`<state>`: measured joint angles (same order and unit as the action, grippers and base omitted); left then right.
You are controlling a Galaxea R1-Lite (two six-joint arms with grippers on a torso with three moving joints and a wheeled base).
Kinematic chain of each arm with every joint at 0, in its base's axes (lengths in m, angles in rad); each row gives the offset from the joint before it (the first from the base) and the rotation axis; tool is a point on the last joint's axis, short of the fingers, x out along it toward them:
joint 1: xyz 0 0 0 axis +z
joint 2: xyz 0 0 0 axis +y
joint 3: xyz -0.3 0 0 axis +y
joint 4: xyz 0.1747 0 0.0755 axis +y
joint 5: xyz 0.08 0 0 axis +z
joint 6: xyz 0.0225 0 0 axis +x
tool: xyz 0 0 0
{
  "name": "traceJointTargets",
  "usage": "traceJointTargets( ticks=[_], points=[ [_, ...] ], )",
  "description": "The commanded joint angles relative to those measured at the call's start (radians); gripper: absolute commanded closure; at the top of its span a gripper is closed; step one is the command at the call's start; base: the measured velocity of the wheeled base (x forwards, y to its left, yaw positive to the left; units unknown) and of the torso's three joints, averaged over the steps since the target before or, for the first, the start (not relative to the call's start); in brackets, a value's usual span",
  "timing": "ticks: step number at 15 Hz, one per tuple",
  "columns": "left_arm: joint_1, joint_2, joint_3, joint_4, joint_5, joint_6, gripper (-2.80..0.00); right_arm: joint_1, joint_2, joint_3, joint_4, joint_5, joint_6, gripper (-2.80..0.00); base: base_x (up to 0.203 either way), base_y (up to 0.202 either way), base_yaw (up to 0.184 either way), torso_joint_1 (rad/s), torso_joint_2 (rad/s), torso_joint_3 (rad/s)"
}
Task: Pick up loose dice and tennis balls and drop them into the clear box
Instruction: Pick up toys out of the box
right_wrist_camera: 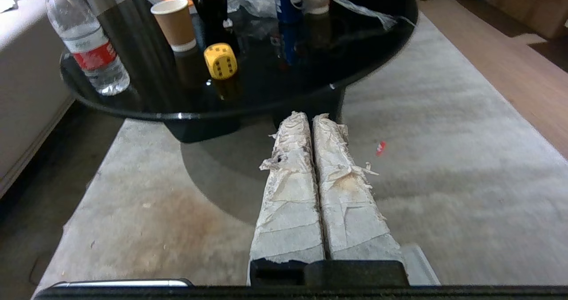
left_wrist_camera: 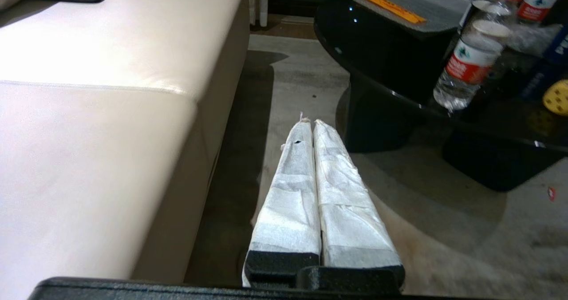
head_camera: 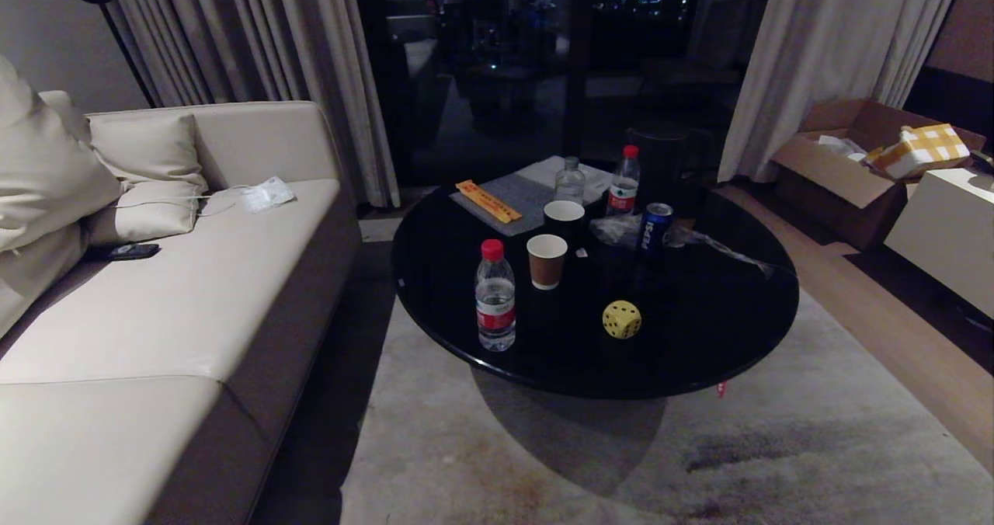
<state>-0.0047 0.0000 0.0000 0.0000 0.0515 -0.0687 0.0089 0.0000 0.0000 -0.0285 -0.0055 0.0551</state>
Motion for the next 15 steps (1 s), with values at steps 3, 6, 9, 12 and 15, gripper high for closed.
traceJointTargets(
  ticks=[3,6,9,12,15],
  points=[
    [0.000,0.002,0.002,0.000,0.001,0.000,0.00,0.000,0.002,0.011,-0.001,-0.001,0.000,0.00,0.181,0.000,-0.001,0.001,0.00,-0.001],
    [0.000,0.002,0.002,0.000,0.001,0.000,0.00,0.000,0.002,0.011,-0.001,0.000,0.000,0.00,0.186,0.000,-0.002,0.002,0.00,0.003],
    [0.000,0.002,0.002,0.000,0.001,0.000,0.00,0.000,0.002,0.011,-0.001,0.001,0.000,0.00,0.181,0.000,-0.001,0.001,0.00,0.001],
    [0.000,0.002,0.002,0.000,0.001,0.000,0.00,0.000,0.002,0.011,-0.001,0.000,0.000,0.00,0.181,0.000,-0.003,0.002,0.00,0.005],
    [0.000,0.002,0.002,0.000,0.001,0.001,0.00,0.000,0.002,0.011,-0.001,-0.001,0.000,0.00,0.185,0.000,0.000,0.002,0.00,0.004]
  ],
)
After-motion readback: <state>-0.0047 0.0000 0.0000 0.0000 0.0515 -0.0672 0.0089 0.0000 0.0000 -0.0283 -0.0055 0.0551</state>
